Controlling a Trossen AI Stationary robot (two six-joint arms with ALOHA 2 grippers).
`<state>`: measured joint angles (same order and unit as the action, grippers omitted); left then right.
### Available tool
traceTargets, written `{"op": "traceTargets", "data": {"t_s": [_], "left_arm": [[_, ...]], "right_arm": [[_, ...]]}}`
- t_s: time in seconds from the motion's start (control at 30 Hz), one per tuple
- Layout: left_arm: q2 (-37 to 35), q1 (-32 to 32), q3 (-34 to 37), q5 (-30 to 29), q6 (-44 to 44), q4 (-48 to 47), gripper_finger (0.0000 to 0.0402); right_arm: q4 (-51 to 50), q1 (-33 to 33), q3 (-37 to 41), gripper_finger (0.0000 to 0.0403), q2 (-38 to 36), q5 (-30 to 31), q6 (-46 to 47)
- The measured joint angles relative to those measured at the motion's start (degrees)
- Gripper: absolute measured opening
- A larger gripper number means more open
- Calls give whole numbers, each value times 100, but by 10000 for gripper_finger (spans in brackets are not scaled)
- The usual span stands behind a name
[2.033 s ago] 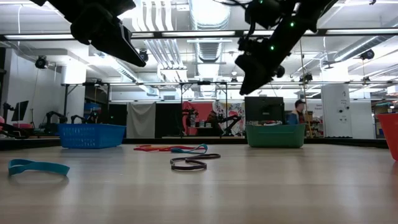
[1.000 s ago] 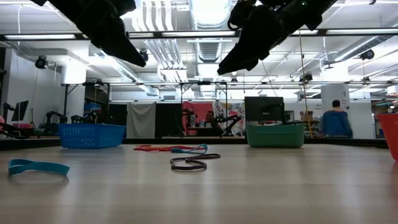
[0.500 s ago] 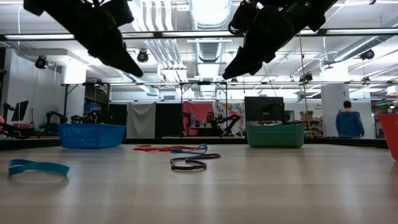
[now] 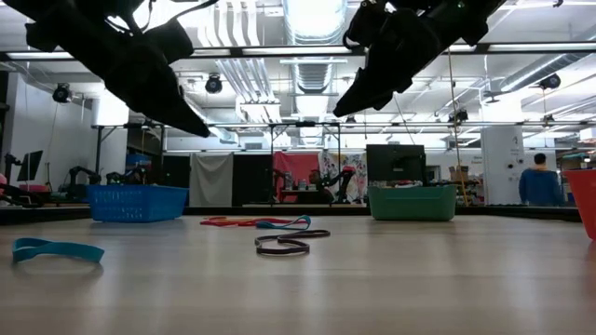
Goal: Sort rubber bands into baskets
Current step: Put the red rubberband into the orange bin
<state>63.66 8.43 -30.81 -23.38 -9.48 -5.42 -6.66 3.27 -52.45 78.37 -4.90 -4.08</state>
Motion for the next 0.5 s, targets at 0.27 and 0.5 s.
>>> {"op": "traceTargets", "data": {"t_s": [0.27, 0.5], "left_arm": [[0, 0, 10, -2, -10, 108, 113], [0, 0, 64, -2, -9, 149, 113]], "right_arm": [[-323, 11, 2, 116, -233, 43, 61], [-1454, 11, 2, 109, -561, 57, 594]]}}
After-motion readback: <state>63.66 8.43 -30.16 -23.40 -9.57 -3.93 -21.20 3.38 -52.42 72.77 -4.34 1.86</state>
